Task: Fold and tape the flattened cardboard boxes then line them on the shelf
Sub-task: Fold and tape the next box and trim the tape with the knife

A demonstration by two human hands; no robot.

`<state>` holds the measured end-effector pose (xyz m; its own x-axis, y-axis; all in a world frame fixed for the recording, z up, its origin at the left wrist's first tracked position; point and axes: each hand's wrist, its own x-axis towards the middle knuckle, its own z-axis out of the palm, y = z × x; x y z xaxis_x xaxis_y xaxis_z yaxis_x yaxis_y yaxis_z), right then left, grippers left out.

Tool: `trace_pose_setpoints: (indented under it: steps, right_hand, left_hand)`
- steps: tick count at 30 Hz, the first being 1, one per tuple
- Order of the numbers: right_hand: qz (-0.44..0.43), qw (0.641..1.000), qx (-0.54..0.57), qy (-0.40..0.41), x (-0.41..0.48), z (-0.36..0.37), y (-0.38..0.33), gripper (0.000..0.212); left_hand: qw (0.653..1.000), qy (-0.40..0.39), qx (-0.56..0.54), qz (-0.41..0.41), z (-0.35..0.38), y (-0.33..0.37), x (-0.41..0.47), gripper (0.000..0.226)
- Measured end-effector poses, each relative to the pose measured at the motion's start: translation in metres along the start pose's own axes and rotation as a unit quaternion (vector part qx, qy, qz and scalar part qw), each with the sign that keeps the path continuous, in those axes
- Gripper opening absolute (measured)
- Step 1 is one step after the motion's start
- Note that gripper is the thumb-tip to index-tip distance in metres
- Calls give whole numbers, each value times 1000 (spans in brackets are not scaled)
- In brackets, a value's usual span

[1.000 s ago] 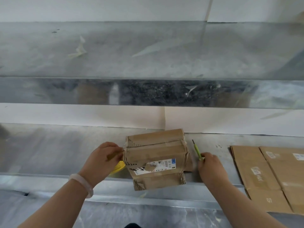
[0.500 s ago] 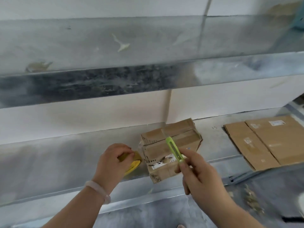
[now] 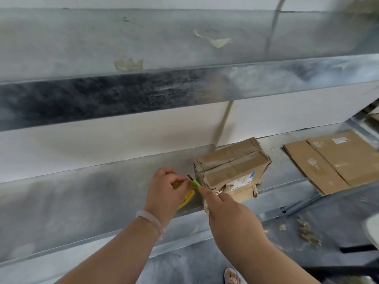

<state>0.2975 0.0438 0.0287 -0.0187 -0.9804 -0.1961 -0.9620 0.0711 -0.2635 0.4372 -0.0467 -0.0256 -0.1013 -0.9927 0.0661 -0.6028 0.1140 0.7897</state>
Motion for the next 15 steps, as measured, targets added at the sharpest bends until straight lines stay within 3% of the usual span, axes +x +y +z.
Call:
trace_pose_setpoints:
  steps: [8, 13, 15]
  right_hand:
    - [-2, 999, -42, -26, 13, -1, -6, 67]
    - [21, 999, -23, -28, 24, 7, 11, 57]
    - [-13, 1000, -14, -4, 24, 15, 19, 59]
  left_hand:
    - [1000, -7, -11, -17, 4, -1, 6, 10]
    - [1000, 7, 14, 15, -1, 2, 6, 10]
    - [997, 28, 44, 53, -9, -4, 10, 8]
